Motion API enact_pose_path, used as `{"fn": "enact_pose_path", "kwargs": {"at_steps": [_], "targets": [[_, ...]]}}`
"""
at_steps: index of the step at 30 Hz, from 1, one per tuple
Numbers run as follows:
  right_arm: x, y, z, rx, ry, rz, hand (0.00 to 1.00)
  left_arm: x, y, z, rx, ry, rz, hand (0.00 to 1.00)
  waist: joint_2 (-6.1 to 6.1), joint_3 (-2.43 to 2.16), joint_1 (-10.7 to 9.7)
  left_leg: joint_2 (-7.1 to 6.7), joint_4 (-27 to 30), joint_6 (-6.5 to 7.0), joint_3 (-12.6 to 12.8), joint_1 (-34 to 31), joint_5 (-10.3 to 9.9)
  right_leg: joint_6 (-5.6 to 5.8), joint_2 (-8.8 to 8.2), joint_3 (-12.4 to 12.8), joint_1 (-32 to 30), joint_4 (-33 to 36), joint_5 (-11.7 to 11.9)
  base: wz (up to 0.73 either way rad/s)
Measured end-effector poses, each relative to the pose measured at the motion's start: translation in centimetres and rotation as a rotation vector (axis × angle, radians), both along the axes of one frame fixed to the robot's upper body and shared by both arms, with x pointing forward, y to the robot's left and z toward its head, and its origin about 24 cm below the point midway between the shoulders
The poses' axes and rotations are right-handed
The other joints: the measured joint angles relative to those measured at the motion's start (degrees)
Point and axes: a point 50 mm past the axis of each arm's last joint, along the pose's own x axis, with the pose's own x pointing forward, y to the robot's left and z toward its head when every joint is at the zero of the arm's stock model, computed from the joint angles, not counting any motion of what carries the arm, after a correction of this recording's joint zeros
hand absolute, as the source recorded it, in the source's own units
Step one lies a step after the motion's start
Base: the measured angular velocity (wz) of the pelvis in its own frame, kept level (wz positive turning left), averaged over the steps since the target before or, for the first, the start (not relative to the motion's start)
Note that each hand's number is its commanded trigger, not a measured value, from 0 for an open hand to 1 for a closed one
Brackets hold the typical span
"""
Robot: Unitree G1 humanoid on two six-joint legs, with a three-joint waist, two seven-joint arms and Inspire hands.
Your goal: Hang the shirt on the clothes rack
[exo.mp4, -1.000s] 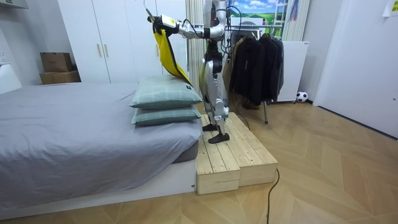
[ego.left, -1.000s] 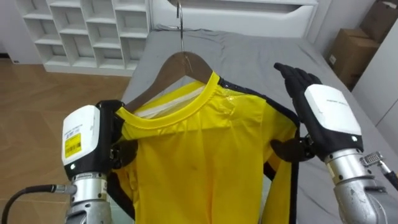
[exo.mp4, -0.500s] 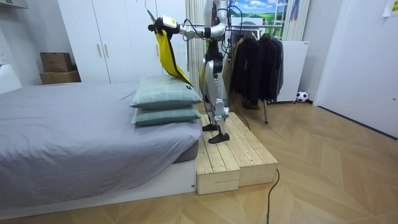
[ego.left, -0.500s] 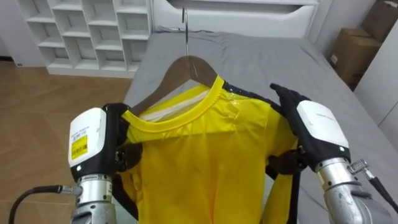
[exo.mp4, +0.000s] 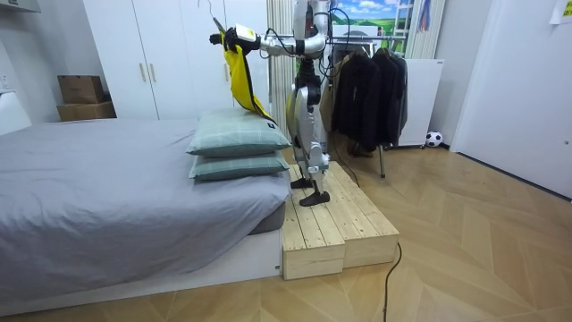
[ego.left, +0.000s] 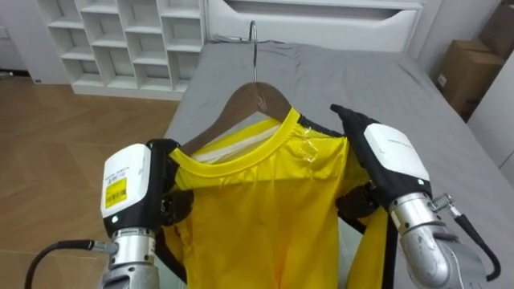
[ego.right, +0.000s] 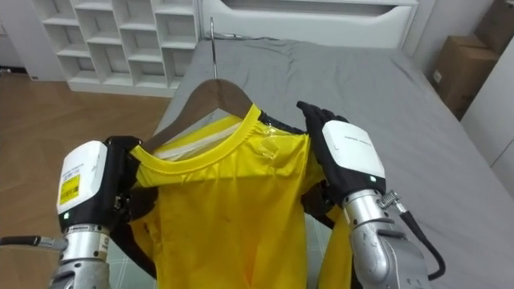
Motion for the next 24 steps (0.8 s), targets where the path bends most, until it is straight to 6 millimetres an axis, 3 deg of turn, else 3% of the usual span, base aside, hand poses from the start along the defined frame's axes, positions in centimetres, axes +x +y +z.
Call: {"fn": "enact_pose_path", "kwargs": {"at_steps": [14,24], "targets": [[0.66,0.23,0.56,-0.016,-0.002,0.015,0.00,0.23,-0.51,-0.02,0.008,0.043,-0.039,1.00,-0.14,0.05,0.83,0.02,-0.22,0.00,-0.28,-0.12,0.00,0.00,0.04,-0.45,0.09,-0.71,0.00,0.00],[0.75,0.38,0.19,-0.051,0.005,0.007,0.00,0.67,-0.91,0.52,0.039,0.026,-0.051,1.00,-0.95,0.47,1.13,-0.04,-0.20,0.00,-0.57,-0.29,0.00,0.01,0.01,-0.72,0.08,-1.06,0.00,0.00]]}}
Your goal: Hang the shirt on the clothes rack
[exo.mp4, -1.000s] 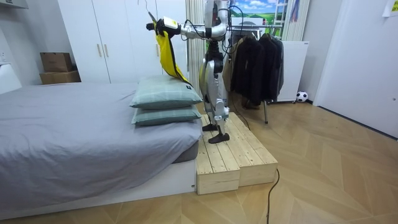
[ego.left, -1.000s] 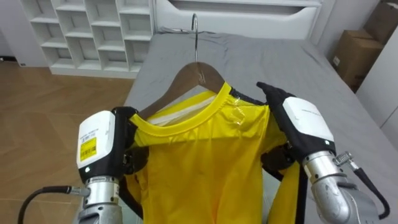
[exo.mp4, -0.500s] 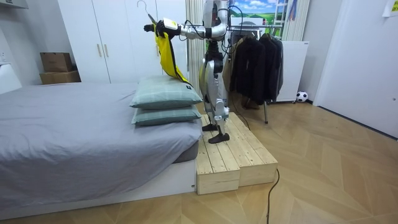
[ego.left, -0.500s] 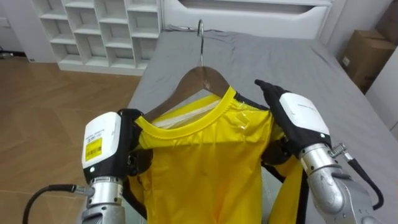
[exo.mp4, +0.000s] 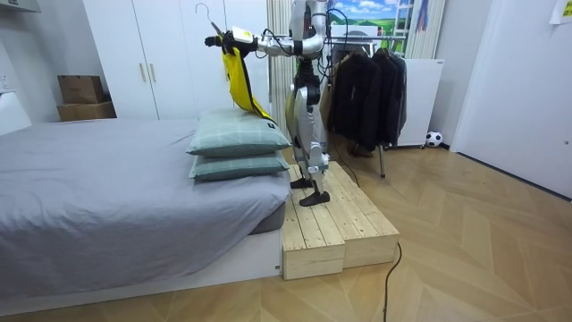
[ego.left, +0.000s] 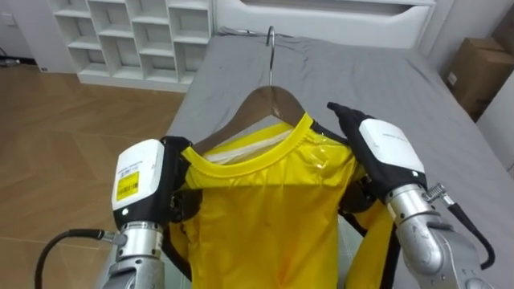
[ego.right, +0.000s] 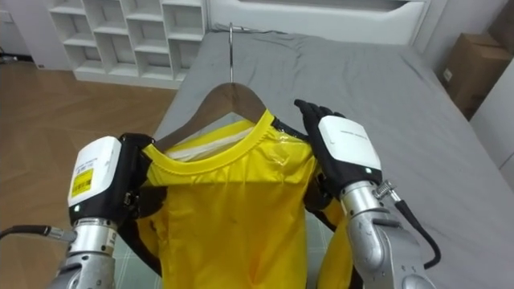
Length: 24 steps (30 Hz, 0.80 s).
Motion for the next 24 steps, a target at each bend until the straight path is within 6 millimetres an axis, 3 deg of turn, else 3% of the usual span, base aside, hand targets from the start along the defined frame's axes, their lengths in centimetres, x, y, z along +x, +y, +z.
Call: {"fn": "enact_pose_path", "kwargs": {"at_steps": [18,20,21,22,23,24], "targets": [[1.3,0.8,-1.1,-0.038,0.041,-0.001,0.00,0.3,-0.2,0.1,0.041,0.027,0.002,1.00,-0.10,-0.07,-0.02,0.11,0.06,0.00,-0.95,-0.70,0.00,-0.05,-0.09,-1.39,0.08,-0.54,0.05,0.02],[1.3,0.8,-1.4,-0.035,0.048,-0.004,0.11,0.3,-0.2,0.1,0.044,0.033,0.002,1.00,-0.11,-0.07,-0.09,0.09,0.08,0.00,-0.99,-0.72,0.00,-0.05,-0.11,-1.50,0.08,-0.51,0.05,0.02],[1.2,0.9,-1.6,-0.037,0.051,-0.005,0.36,0.3,-0.2,0.0,0.049,0.038,0.002,1.00,-0.11,-0.07,-0.07,0.09,0.09,-0.01,-1.06,-0.72,0.00,-0.05,-0.12,-1.55,0.09,-0.44,0.05,0.00],[1.2,0.9,-2.0,-0.041,0.056,-0.006,0.83,0.3,-0.1,0.0,0.058,0.042,0.001,1.00,-0.14,-0.09,-0.07,0.08,0.11,-0.01,-1.11,-0.72,0.00,-0.05,-0.12,-1.60,0.09,-0.37,0.05,0.00],[1.2,1.0,-2.1,-0.044,0.060,-0.006,1.00,0.3,-0.1,-0.1,0.064,0.044,0.000,1.00,-0.15,-0.10,-0.08,0.08,0.13,-0.01,-1.12,-0.72,0.00,-0.05,-0.13,-1.61,0.09,-0.34,0.05,0.00],[1.2,1.1,-2.3,-0.047,0.068,-0.003,1.00,0.3,0.0,-0.1,0.071,0.047,0.001,1.00,-0.15,-0.10,-0.04,0.06,0.15,-0.01,-1.05,-0.77,0.00,-0.05,-0.15,-1.61,0.00,-0.25,0.05,0.00]]}}
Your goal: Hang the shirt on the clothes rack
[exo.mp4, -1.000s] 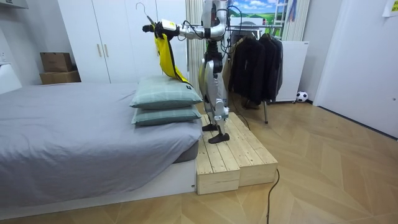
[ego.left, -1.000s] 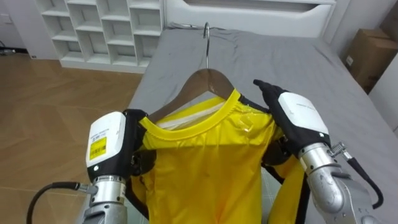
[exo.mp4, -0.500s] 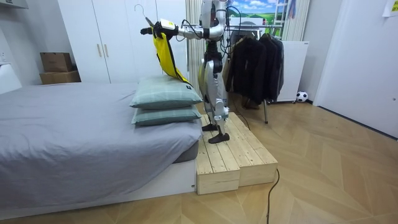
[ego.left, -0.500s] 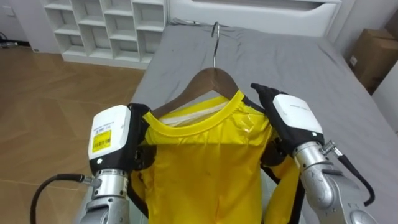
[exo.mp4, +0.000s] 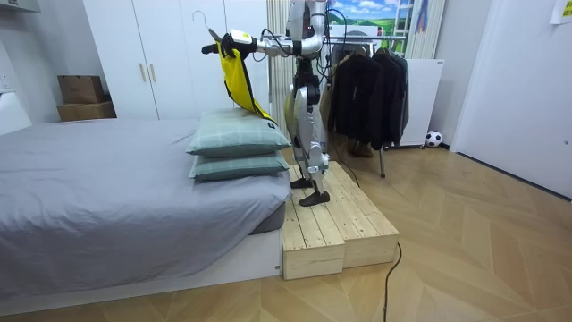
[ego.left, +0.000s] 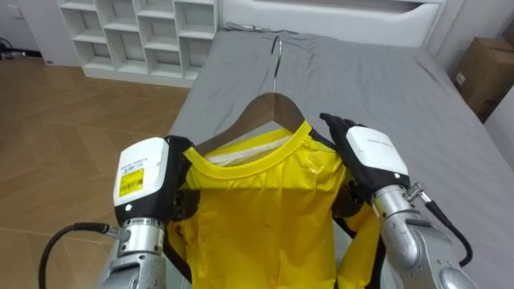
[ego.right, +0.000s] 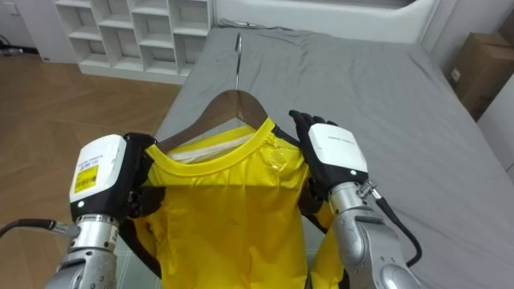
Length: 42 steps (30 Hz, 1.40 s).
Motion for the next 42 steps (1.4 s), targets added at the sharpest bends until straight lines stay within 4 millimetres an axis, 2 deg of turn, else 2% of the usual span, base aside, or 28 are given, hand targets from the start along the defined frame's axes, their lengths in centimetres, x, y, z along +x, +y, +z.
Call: {"fn": "enact_pose_path", "kwargs": {"at_steps": [10,32,33,34,35,39,42], "targets": [[0.33,-0.06,-0.69,-0.001,0.042,-0.022,1.00,-0.02,0.14,-0.21,0.011,0.019,0.030,1.00,-0.44,-0.27,-0.05,-0.12,0.07,0.00,0.02,-0.04,0.00,0.01,-0.08,0.12,-0.08,0.03,0.00,0.00],[0.34,-0.18,-0.96,0.033,0.074,-0.041,1.00,-0.04,0.14,-0.26,0.013,0.020,0.037,1.00,-0.40,-0.27,-0.03,-0.13,0.71,0.00,-0.77,-0.70,0.00,0.01,-0.22,-1.07,-0.09,0.14,0.00,0.02],[0.34,-0.18,-0.95,0.033,0.074,-0.041,1.00,-0.04,0.14,-0.26,0.013,0.021,0.037,0.70,-0.38,-0.27,-0.02,-0.15,0.86,0.00,-0.96,-0.89,0.00,0.00,-0.25,-1.20,-0.12,0.14,0.00,0.09],[0.34,-0.17,-0.93,0.033,0.074,-0.042,1.00,-0.04,0.14,-0.26,0.013,0.021,0.038,0.27,-0.33,-0.26,-0.01,-0.21,0.92,0.00,-1.31,-0.99,0.00,0.01,-0.28,-1.36,-0.13,0.16,0.00,0.08],[0.34,-0.17,-0.92,0.033,0.075,-0.043,1.00,-0.04,0.14,-0.26,0.013,0.021,0.038,0.00,-0.30,-0.27,0.00,-0.22,0.93,0.00,-1.32,-1.00,0.00,0.01,-0.29,-1.43,-0.13,0.21,0.00,0.06],[0.35,-0.13,-0.85,0.032,0.082,-0.042,1.00,-0.04,0.15,-0.27,0.012,0.022,0.039,0.00,-0.01,-0.40,0.03,-0.28,1.04,0.00,-1.41,-1.00,0.00,0.01,-0.41,-1.62,-0.17,0.59,-0.01,0.01],[0.30,-0.07,-1.00,0.029,0.100,-0.040,1.00,-0.04,-0.19,-0.31,-0.015,0.024,0.037,0.00,0.45,-0.67,0.07,-0.42,1.05,0.01,-1.44,-0.99,0.01,0.01,-0.58,-1.72,-0.16,0.72,0.00,0.00]]}}
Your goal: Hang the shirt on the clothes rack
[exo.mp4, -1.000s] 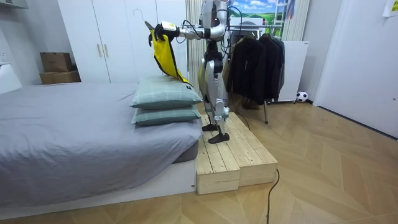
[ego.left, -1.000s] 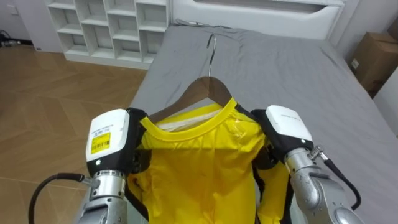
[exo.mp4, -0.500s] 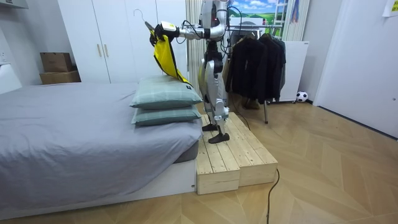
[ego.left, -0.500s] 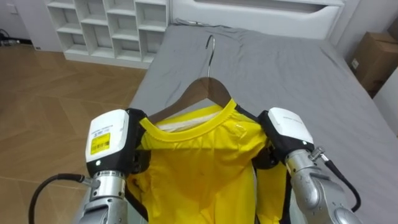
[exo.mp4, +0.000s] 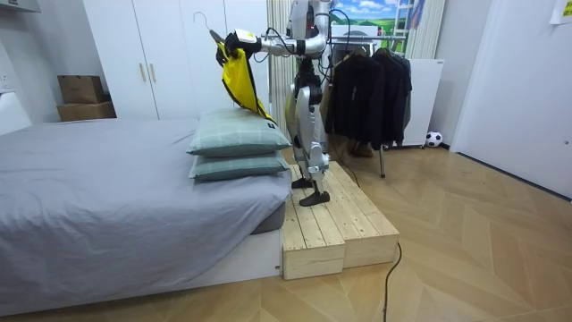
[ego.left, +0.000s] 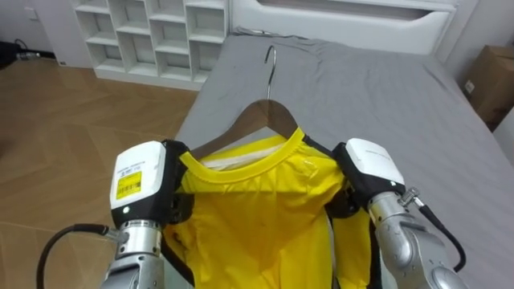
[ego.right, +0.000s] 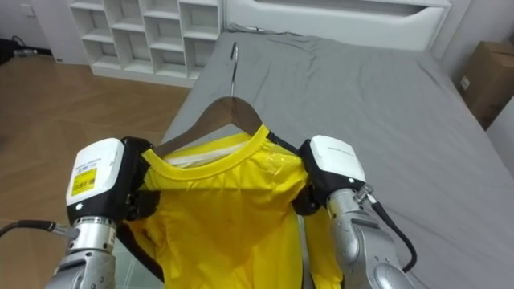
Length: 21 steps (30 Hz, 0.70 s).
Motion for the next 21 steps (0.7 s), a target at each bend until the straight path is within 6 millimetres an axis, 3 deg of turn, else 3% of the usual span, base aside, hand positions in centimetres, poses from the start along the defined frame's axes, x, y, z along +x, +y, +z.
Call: {"fn": "enact_pose_path", "kwargs": {"at_steps": [13,21], "targets": [[-0.2,1.1,-0.4,-0.003,0.045,0.028,1.00,0.0,-0.9,-0.2,-0.049,0.025,-0.021,0.00,0.21,-0.12,-0.18,-0.24,-0.08,0.05,0.05,1.13,0.04,0.13,-0.15,0.33,1.15,0.07,-0.07,0.00],[-0.3,1.4,-0.5,0.012,0.050,0.047,1.00,0.0,-1.4,-0.2,-0.094,0.041,-0.072,0.00,-0.04,0.17,-0.13,-0.31,-0.22,0.09,0.10,1.51,0.06,0.22,-0.21,0.50,1.17,0.06,-0.13,0.00]]}}
